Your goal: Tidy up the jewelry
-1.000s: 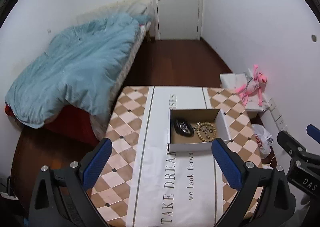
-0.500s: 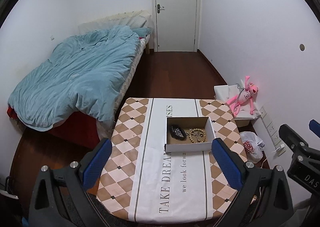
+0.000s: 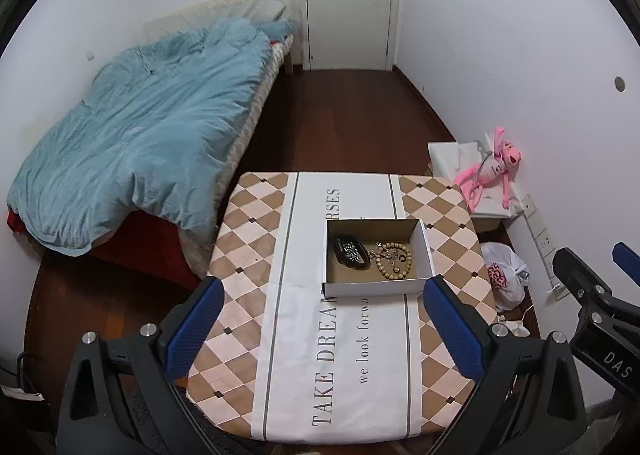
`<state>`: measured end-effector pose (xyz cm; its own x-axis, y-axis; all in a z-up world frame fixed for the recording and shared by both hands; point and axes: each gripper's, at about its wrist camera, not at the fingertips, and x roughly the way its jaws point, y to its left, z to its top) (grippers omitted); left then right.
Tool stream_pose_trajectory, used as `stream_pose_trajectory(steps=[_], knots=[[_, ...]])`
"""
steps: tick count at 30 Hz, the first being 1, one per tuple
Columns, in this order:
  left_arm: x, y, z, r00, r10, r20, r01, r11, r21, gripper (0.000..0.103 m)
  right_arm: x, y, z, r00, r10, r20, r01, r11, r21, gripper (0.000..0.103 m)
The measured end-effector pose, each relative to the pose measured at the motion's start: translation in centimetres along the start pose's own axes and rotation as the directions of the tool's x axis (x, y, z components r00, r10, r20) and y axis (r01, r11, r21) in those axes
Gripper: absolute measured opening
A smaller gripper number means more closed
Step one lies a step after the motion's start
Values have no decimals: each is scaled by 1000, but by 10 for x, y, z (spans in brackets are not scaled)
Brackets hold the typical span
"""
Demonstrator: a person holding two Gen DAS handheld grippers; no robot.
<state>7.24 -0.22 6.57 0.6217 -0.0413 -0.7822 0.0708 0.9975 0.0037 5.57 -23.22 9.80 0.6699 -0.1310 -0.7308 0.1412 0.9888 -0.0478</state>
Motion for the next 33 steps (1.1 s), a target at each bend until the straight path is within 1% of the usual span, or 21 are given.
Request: stream_pose_trajectory(steps=[2, 5, 9, 14, 23, 33], knots=[[10, -2, 6, 1000, 1, -26, -1, 1000, 1, 102, 12, 1, 7, 1000, -3, -21, 3, 1000, -8, 103], [19, -5, 12, 999, 6, -32, -6, 1000, 5, 102, 30, 5, 16, 999, -12, -45, 11, 1000, -24, 103], [33, -7, 19, 999, 21, -49, -21, 1000, 6, 102, 51, 10, 21, 997, -15, -82, 11, 999, -48, 103], [46, -3, 22, 997, 21, -74, -22, 1000, -8, 102, 73, 12, 20, 993, -14, -121, 7, 998, -56, 103], [57, 0, 20, 996, 22, -92, -23, 1000, -9, 102, 83, 17, 14, 989, -9, -146, -1, 998, -66, 103], [63, 3, 15, 995, 31, -91, -31, 1000, 0, 102, 90, 19, 10, 987, -11, -163, 0, 998, -67, 103]])
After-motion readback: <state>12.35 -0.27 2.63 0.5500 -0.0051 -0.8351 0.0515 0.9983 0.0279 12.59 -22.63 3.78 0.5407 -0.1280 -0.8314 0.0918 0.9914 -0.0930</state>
